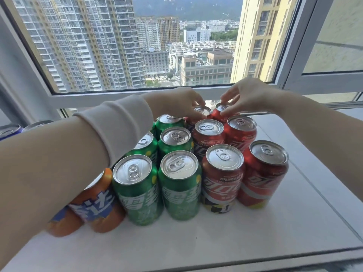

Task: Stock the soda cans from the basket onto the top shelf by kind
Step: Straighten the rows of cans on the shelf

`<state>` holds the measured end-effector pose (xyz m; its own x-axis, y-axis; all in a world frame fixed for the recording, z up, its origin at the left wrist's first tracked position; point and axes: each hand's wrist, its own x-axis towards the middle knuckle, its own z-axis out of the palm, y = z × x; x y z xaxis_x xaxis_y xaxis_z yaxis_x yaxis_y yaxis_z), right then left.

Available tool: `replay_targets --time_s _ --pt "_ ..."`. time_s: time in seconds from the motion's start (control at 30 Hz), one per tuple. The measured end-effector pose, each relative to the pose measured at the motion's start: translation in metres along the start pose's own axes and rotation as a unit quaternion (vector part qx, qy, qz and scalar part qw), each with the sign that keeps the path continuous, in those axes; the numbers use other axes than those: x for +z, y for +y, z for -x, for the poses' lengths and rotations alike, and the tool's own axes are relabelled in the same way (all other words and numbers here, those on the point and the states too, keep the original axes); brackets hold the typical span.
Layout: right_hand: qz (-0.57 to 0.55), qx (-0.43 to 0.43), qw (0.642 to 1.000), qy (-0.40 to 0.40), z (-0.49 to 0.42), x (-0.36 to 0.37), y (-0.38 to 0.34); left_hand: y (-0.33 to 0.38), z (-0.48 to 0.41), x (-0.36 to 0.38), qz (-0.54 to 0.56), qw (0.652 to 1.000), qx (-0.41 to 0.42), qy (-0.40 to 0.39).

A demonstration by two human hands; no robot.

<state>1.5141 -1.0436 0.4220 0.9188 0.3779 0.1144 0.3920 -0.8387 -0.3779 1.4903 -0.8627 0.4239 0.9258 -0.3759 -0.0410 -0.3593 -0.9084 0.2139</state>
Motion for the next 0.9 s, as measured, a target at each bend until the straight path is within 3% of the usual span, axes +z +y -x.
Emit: replay_targets --time_s 0.33,0.47,0.53,0.7,0.9 --pt "-0.039 -0.015 0.999 -0.016 0.006 0.002 0.007 0.011 0.009 -0.003 -0.04 0.999 -0.024 -0.015" --pt "-0.076 -0.036 0.996 0.038 0.044 -0.01 0.004 0.035 0.046 -0.01 0.038 0.997 0.039 0.059" --pt "-0.096 -0.047 0.993 0.049 0.07 -0.016 0.003 0.049 0.068 -0.005 0.028 0.996 0.066 0.058" --pt "-0.114 -0.057 0.992 -0.007 0.125 -0.017 0.001 0.068 0.094 0.016 -0.052 0.995 0.074 0.04" --pt "-0.105 -0.048 0.993 -0.019 0.142 -0.004 0.009 0.077 0.099 0.033 -0.062 0.994 0.07 0.049"
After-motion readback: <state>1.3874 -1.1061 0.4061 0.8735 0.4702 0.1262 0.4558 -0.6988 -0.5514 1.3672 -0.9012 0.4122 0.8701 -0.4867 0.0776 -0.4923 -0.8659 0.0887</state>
